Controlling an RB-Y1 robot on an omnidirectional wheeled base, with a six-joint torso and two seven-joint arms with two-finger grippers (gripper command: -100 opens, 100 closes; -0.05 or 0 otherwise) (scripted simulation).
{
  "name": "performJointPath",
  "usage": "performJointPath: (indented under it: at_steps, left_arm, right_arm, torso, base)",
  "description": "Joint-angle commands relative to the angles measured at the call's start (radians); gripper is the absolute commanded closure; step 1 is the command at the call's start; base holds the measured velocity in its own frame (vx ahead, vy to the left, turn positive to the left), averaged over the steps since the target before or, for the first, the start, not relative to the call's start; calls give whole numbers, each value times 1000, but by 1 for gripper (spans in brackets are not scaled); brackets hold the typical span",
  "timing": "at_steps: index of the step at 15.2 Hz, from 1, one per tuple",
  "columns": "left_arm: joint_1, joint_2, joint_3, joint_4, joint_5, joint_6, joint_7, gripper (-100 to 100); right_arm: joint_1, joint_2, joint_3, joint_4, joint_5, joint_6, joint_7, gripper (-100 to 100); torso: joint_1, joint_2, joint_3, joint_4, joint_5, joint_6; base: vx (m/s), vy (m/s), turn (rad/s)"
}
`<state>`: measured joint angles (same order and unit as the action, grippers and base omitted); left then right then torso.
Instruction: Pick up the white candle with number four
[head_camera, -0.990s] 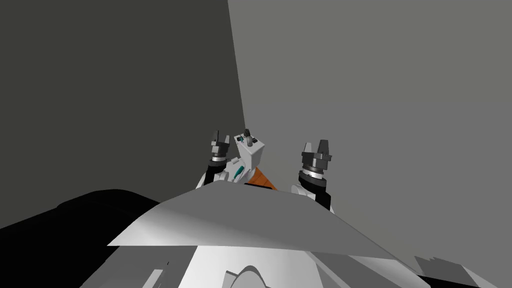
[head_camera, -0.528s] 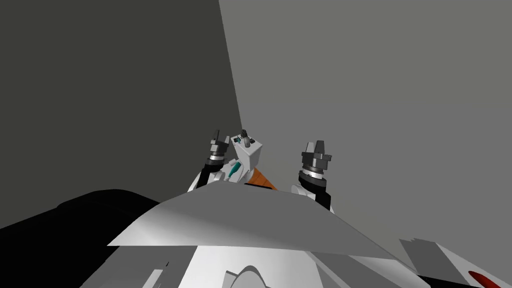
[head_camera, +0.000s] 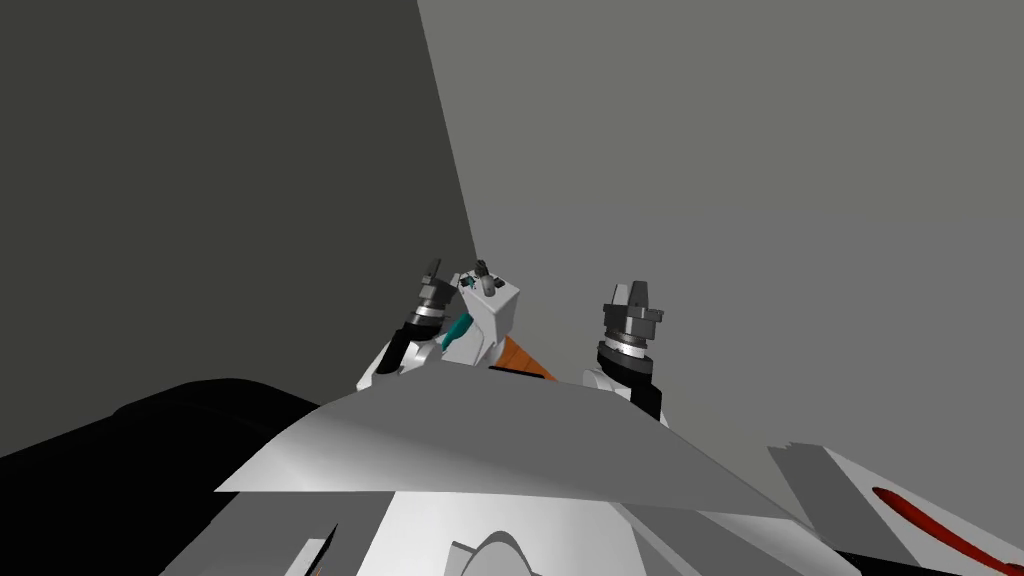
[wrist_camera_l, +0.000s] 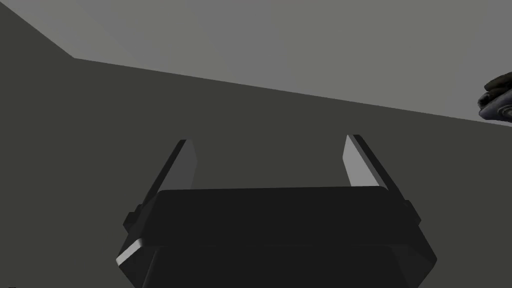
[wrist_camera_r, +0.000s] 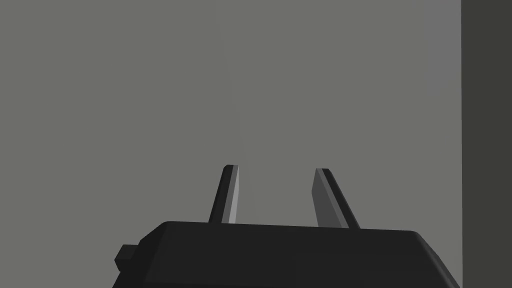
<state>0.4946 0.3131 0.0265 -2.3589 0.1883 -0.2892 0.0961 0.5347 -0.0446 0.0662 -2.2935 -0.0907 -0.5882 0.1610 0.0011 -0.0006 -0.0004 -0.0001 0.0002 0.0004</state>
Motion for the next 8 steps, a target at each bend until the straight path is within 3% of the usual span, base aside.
performJointPath:
  at_steps: [1, 2, 4, 5, 7, 8]
  left_arm:
    - [0, 29, 7, -8, 45, 40, -4, -100]
    - [-1, 65, 17, -19, 71, 68, -8, -100]
    - [-1, 71, 17, -19, 99, 88, -8, -100]
    - [-1, 115, 28, -29, 133, 123, -12, -100]
    - [-1, 116, 28, -29, 155, 138, -12, -100]
    - [-2, 158, 40, -39, 192, 179, -16, -100]
  right_arm:
    - [0, 0, 0, 0, 0, 0, 0, 0]
    - [0, 0, 0, 0, 0, 0, 0, 0]
    - [0, 0, 0, 0, 0, 0, 0, 0]
    - [0, 0, 0, 0, 0, 0, 0, 0]
    - [0, 0, 0, 0, 0, 0, 0, 0]
    - [0, 0, 0, 0, 0, 0, 0, 0]
  torso:
    - [0, 0, 0, 0, 0, 0]
    - [0, 0, 0, 0, 0, 0]
    - [1, 0, 0, 0, 0, 0]
    - [0, 0, 0, 0, 0, 0]
    - [0, 0, 0, 0, 0, 0]
    - [0, 0, 0, 0, 0, 0]
  base:
    - [-3, 18, -117]
    - [11, 23, -208]
    - [-4, 17, -102]
    - [20, 12, -163]
    - [-1, 11, -71]
    - [20, 16, -174]
